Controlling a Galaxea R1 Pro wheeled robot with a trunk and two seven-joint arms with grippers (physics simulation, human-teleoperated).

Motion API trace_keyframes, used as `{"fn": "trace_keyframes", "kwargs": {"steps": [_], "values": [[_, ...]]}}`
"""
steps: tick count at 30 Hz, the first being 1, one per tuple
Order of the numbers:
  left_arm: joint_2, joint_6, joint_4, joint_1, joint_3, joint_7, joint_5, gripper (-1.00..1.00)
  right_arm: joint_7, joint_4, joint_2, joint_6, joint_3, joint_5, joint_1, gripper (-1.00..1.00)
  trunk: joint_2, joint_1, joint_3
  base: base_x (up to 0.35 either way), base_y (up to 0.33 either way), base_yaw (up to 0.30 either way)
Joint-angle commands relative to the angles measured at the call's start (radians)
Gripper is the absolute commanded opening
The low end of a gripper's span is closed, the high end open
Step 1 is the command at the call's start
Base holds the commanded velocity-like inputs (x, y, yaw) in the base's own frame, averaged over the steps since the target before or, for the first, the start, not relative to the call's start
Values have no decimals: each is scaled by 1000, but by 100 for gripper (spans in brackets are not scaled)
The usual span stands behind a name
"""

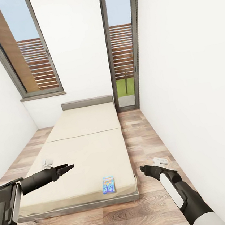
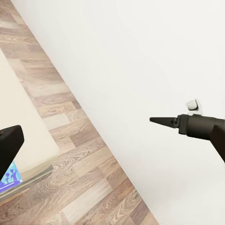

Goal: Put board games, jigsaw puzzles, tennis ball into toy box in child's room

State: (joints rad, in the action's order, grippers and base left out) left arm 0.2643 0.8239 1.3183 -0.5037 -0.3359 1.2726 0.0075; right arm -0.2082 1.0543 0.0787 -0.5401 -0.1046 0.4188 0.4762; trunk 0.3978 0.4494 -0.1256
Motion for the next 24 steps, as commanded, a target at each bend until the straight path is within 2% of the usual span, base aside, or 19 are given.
{"fn": "trace_keyframes", "kwargs": {"steps": [1,13,19,24], "values": [[0,10,0,-1,0,4,1,100,-10,2,0,5,-2,11,1,100,2,1,-2,0,0,0],[-2,11,1,-1,2,-11,0,100,-10,2,-2,33,-3,16,1,100,2,1,-2,0,0,0],[-2,13,1,-1,3,-70,0,100,-10,1,-1,34,-3,15,1,100,2,1,-2,0,0,0],[-6,17,1,-1,4,-137,0,100,-10,2,-1,35,-4,15,1,100,37,20,-18,0,0,0]]}}
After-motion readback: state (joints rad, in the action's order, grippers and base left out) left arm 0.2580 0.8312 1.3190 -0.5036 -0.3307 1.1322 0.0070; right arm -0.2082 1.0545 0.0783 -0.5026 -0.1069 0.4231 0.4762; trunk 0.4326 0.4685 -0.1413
